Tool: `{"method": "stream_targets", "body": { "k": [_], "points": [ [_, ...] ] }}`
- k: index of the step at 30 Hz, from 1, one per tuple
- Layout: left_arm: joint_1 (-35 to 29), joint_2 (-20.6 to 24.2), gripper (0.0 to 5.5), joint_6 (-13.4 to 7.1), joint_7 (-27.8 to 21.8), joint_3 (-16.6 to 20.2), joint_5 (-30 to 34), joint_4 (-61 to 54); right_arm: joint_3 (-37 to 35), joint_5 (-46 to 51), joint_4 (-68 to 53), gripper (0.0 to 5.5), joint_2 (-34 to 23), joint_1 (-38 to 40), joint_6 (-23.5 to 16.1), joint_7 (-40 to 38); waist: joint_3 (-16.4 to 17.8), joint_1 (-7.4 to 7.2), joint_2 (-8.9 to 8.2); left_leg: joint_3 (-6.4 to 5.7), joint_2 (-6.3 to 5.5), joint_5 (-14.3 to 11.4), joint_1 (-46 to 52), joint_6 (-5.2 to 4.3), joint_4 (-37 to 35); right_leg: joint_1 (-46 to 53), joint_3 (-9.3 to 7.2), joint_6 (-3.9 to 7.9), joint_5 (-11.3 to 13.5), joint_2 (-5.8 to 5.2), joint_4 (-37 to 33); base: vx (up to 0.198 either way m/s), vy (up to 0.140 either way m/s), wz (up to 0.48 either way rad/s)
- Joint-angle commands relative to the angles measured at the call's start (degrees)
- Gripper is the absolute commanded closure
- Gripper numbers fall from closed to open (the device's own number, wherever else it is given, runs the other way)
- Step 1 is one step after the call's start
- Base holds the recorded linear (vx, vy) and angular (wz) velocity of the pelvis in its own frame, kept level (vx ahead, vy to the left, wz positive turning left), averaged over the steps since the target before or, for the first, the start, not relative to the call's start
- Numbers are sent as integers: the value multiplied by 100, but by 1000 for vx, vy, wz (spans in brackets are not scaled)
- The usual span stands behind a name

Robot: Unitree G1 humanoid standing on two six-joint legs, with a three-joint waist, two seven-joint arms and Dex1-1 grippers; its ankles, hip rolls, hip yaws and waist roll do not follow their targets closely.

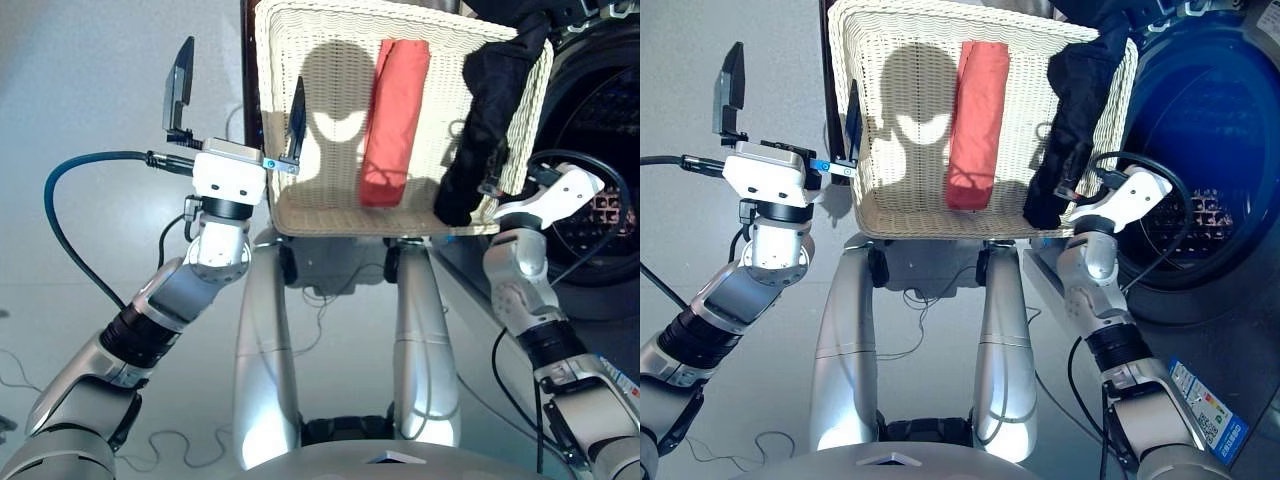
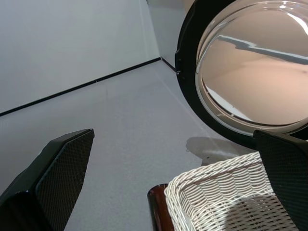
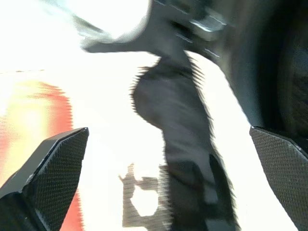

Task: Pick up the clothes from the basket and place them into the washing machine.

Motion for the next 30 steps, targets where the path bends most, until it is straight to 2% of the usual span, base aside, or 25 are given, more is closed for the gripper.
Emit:
{"method": "stream_targets", "body": {
  "k": [1,7,9,10,12,16,22,28,30],
  "points": [
    [12,-174,0,-362,-122,-40,52,-582,-80,-275,-698,0,-36,-129,-300,155,-88,121,60,259,-66,-317,439,-41,-215,0,-125,-278,259,201,-408,0,0,0],
    [-116,-792,0,-470,-751,-573,-935,-101,163,-329,-1448,0,-42,-268,-257,309,-88,65,-49,263,-37,-257,625,-36,-371,138,-127,-279,288,232,-499,0,0,0],
    [-115,-977,0,-455,-985,-849,-1217,133,253,-430,-1690,0,-91,-339,-230,323,-88,39,-110,272,-21,-255,660,-40,-373,177,-128,-285,289,247,-506,0,0,0],
    [-119,-981,0,-460,-986,-853,-1219,140,251,-433,-1694,0,-93,-335,-227,320,-88,42,-108,273,-20,-255,661,-40,-373,176,-127,-285,289,247,-505,0,0,0],
    [-267,-1130,0,-359,-1183,-1243,-1180,598,340,-534,-1962,0,-196,-504,-212,376,-88,-2,-178,285,12,-250,739,-51,-412,227,-132,-279,293,273,-536,0,0,0],
    [-526,-1419,0,-346,-1337,-1629,-1151,1265,447,-742,-2192,0,-370,-737,-150,397,-88,-62,-263,293,47,-216,786,-69,-447,267,-132,-271,315,303,-586,0,0,0],
    [-1102,-2173,0,-322,-1539,-2209,-1296,2158,686,-1090,-2290,0,-561,-1421,-50,241,-88,-157,-390,278,110,-190,824,-97,-444,272,-125,-270,338,338,-582,0,0,0],
    [-1416,-2948,0,-293,-1454,-2357,-1567,3266,1150,-1154,-1986,0,-371,-2161,108,231,-88,-219,-486,249,150,-135,740,-141,-402,184,-115,-302,396,381,-565,0,0,0],
    [-1452,-3123,0,-194,-1399,-2294,-1691,3740,1266,-1153,-1804,0,-245,-2306,180,235,-88,-222,-497,241,156,-121,688,-160,-380,137,-96,-317,406,394,-558,0,0,0]
  ]
}}
